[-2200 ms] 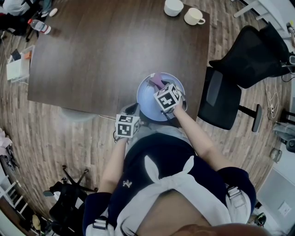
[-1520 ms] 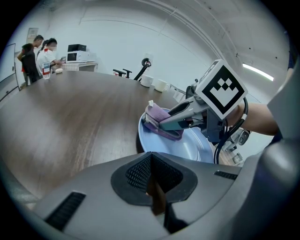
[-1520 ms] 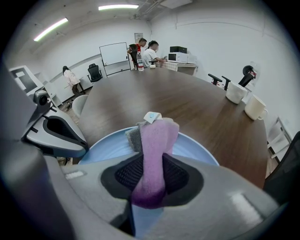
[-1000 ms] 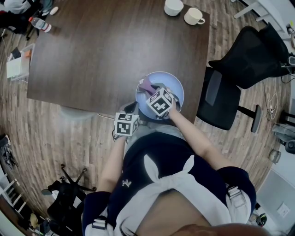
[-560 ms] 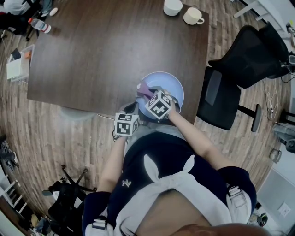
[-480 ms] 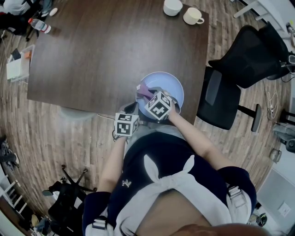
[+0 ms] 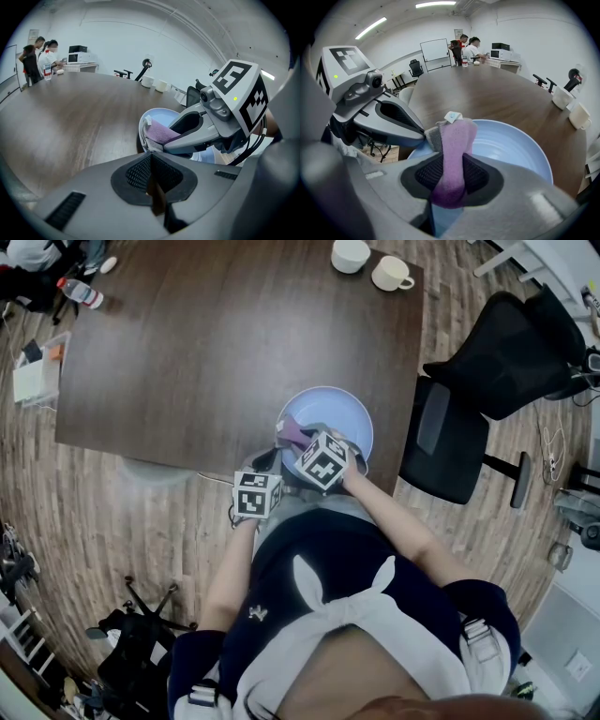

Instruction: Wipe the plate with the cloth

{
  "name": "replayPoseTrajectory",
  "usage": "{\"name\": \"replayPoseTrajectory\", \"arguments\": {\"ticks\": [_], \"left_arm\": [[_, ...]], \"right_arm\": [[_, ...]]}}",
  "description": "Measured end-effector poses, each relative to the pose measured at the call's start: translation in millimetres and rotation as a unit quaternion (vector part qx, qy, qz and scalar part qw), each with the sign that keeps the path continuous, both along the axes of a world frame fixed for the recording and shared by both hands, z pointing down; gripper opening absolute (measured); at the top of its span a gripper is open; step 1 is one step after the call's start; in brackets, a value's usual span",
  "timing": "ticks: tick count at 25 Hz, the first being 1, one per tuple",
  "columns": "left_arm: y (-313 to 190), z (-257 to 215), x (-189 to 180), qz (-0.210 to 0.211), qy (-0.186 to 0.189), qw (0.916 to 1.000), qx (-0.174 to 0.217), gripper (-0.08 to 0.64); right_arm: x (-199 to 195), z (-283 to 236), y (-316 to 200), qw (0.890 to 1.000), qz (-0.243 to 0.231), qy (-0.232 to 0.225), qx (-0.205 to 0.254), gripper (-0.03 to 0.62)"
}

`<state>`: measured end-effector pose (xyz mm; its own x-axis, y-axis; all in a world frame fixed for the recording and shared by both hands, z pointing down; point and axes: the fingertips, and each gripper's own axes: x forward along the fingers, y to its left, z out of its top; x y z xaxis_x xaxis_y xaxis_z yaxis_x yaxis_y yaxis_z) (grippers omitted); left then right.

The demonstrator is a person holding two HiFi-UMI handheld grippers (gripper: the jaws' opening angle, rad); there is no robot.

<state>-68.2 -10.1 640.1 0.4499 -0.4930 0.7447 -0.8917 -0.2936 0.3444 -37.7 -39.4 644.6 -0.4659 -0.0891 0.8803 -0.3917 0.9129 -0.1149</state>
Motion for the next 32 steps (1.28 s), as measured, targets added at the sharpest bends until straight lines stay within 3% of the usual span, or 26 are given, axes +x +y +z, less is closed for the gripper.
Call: {"name": "replayPoseTrajectory", "arguments": {"ticks": [12,32], "left_arm": [[0.6,-1.0,-0.5,-0.002,0.001,1.0000,0.005,0.006],[0.3,-1.6,-0.5,0.000,0.000,1.0000,0.005,0.006]], "right_arm": [[13.3,-1.5,-10.1,1.000,0.023,0.003,-0.002,0.120],[58.1,3.1,-57.0,0.993,0.121,0.005,0.002,0.121]]}}
